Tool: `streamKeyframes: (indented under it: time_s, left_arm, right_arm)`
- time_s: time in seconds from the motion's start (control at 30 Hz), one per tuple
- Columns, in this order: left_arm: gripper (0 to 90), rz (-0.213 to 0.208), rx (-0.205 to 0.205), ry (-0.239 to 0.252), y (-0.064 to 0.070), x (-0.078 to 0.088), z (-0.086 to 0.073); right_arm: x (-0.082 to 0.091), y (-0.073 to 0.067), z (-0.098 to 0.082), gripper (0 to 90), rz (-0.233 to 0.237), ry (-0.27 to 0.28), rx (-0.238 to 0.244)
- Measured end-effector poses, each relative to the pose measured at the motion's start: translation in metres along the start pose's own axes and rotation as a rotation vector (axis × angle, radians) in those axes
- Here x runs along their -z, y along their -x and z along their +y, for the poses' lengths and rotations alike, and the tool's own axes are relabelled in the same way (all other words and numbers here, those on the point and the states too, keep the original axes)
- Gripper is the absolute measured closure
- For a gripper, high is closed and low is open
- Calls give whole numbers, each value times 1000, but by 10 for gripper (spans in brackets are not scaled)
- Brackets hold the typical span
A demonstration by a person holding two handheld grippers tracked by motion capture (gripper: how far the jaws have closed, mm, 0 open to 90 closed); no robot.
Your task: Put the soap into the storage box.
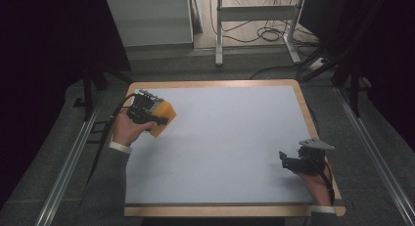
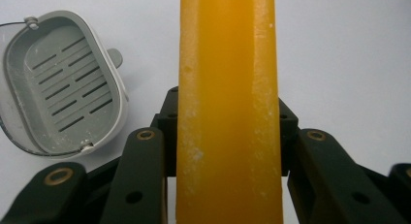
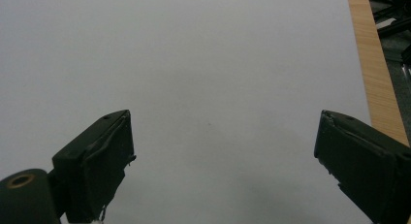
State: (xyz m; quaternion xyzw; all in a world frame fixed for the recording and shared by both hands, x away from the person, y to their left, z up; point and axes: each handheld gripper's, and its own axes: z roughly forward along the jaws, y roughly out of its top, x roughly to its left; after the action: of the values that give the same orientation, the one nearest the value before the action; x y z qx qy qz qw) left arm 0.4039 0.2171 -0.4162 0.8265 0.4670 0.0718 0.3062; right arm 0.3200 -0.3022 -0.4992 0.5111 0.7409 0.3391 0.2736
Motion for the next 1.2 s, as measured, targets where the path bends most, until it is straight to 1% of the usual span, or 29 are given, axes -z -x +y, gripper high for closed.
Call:
streamKeyframes:
  time_s: [0.17,0.23,0.37,0.5,0.6,0.73,0.77,0.83,0.9,1.0,1.07,1.2]
  left_arm:
    - [609,7,8,2,-3,1,5]
    - [609,9,4,-3,-4,1,6]
    - [609,19,14,9,-7,3,10]
    - [609,12,22,27,-11,6,13]
    - [609,25,27,29,-15,9,16]
    - [609,37,48,33,-25,12,22]
    - [609,37,48,33,-25,12,22]
    - [609,40,65,44,-29,12,24]
    - [609,44,83,42,-35,10,25]
    - [609,50,94,39,-38,8,26]
    - [609,58,108,36,-44,6,26]
    - [609,95,133,35,-50,2,28]
  right_arm:
    - [0,0,0,70,1,0,-4]
    - [0,0,0,70,1,-1,-3]
    - [-1,0,0,70,0,-3,-3]
    - [-1,0,0,70,-3,-5,-5]
    - [0,-1,0,70,1,-3,0]
    - [-1,-1,0,70,-2,-4,-1]
    - [-1,0,0,70,-5,-5,-3]
    - [-1,0,0,70,-5,-5,-3]
    - [1,1,0,70,-4,0,-8]
    - [2,1,0,70,-5,4,-11]
    - [2,2,0,70,-5,5,-12]
    - [1,1,0,70,-7,3,-9]
